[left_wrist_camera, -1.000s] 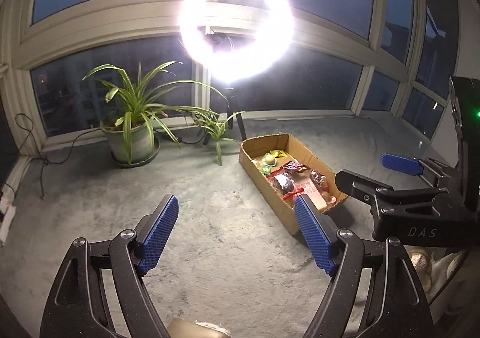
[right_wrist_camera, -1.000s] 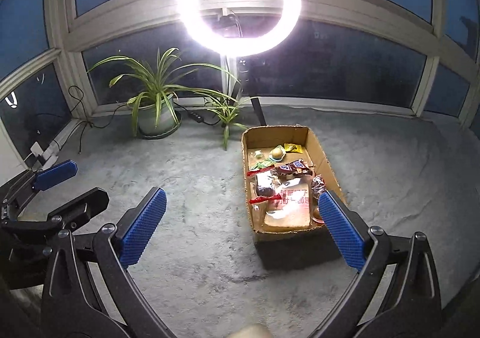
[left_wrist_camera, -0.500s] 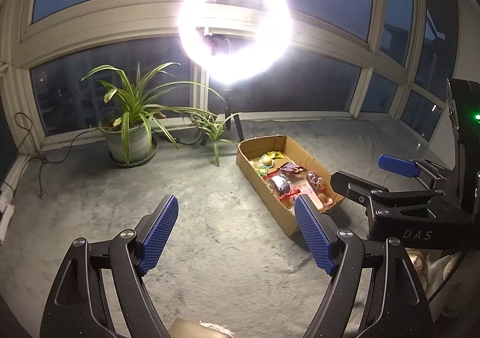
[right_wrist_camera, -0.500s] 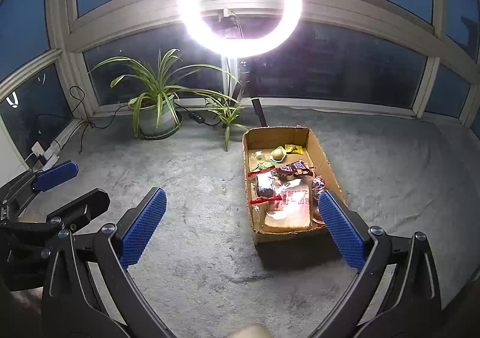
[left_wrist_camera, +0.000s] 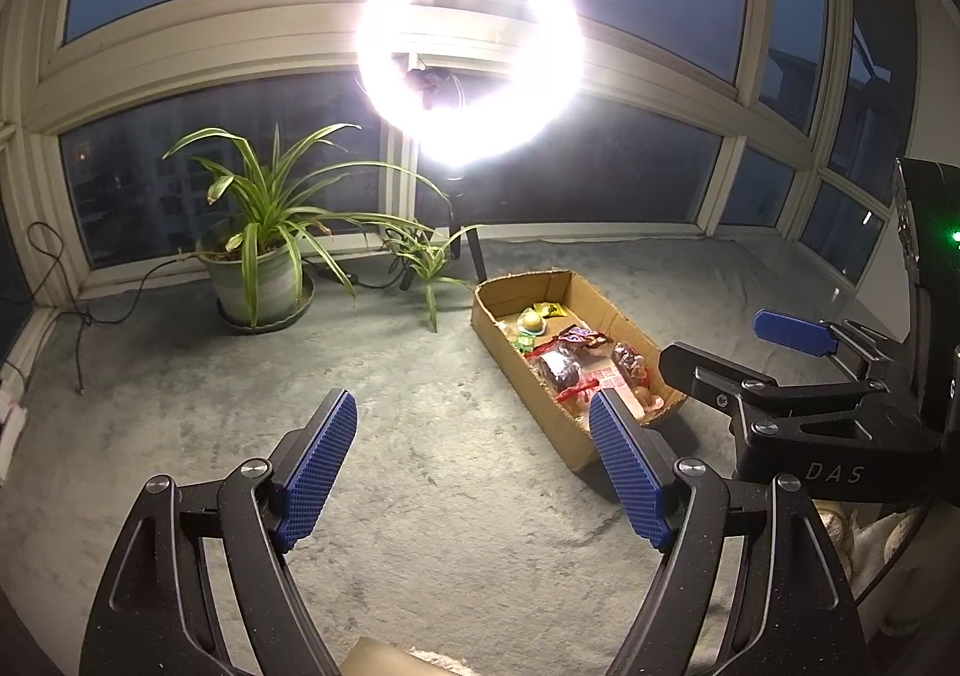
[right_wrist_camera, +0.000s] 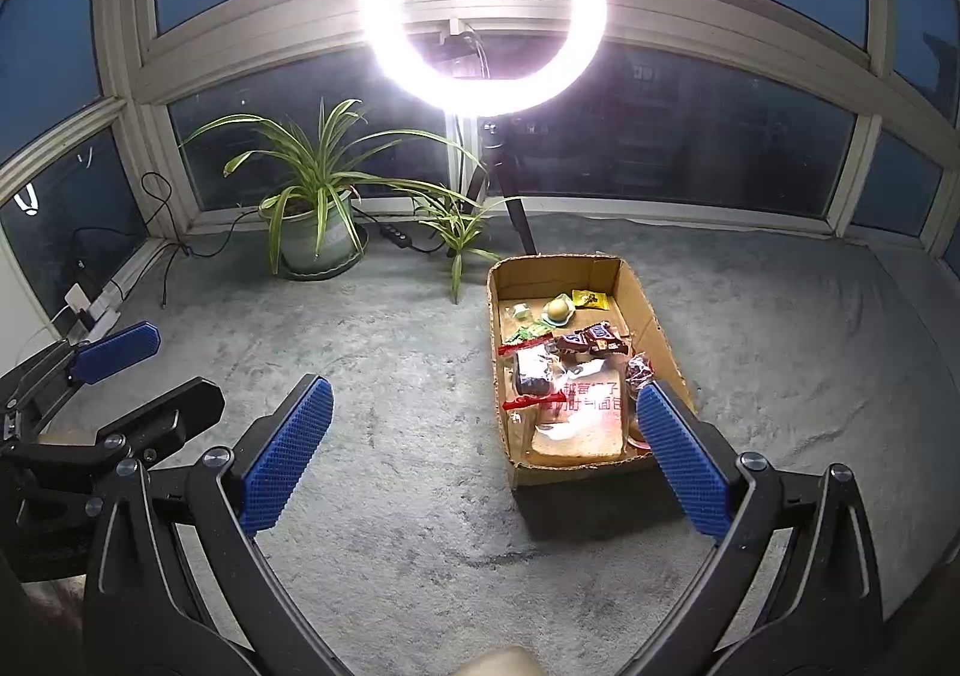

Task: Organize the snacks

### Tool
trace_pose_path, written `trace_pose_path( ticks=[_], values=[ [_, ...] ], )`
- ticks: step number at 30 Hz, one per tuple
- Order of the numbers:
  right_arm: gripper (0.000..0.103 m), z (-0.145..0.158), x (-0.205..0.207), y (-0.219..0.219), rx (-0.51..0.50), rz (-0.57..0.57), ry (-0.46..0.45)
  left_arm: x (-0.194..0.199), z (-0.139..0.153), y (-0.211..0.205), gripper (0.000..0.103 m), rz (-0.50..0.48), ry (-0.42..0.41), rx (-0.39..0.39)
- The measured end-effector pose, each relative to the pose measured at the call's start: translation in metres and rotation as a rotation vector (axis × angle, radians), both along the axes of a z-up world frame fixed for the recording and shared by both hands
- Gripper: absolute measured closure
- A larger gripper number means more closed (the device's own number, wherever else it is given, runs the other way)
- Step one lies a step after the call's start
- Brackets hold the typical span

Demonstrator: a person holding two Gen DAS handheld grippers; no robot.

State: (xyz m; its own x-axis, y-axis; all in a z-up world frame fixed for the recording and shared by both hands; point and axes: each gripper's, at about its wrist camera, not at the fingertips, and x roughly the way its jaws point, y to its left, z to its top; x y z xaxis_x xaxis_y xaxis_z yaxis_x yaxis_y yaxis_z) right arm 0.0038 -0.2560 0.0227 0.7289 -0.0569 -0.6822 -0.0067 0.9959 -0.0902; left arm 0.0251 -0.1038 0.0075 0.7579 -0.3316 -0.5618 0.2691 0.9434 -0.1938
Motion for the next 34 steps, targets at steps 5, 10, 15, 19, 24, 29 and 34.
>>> trace_pose_path(
  ticks=[5, 10, 15, 19, 24, 29, 34],
  values=[
    [0.000, 0.000, 0.001, 0.001, 0.000, 0.001, 0.000, 0.002, 0.000, 0.000, 0.023, 0.004, 0.004, -0.001],
    [0.000, -0.001, 0.001, 0.001, 0.002, 0.003, 0.002, 0.002, 0.000, 0.002, 0.023, 0.008, 0.006, -0.005],
    [0.000, -0.004, 0.003, 0.003, 0.005, 0.008, 0.009, 0.004, -0.001, 0.003, 0.023, 0.007, 0.011, -0.004],
    [0.000, -0.005, 0.003, 0.003, 0.004, 0.009, 0.011, 0.004, -0.001, 0.003, 0.023, 0.011, 0.012, -0.004],
    [0.000, -0.009, 0.005, 0.003, 0.001, 0.010, 0.016, 0.005, -0.003, 0.003, 0.023, 0.019, 0.019, -0.007],
    [0.000, -0.011, 0.006, 0.003, 0.000, 0.011, 0.021, 0.006, -0.002, 0.005, 0.023, 0.024, 0.013, -0.012],
    [0.000, -0.011, 0.008, 0.002, 0.002, 0.014, 0.021, 0.005, -0.002, 0.003, 0.023, 0.018, 0.008, -0.007]
  ],
)
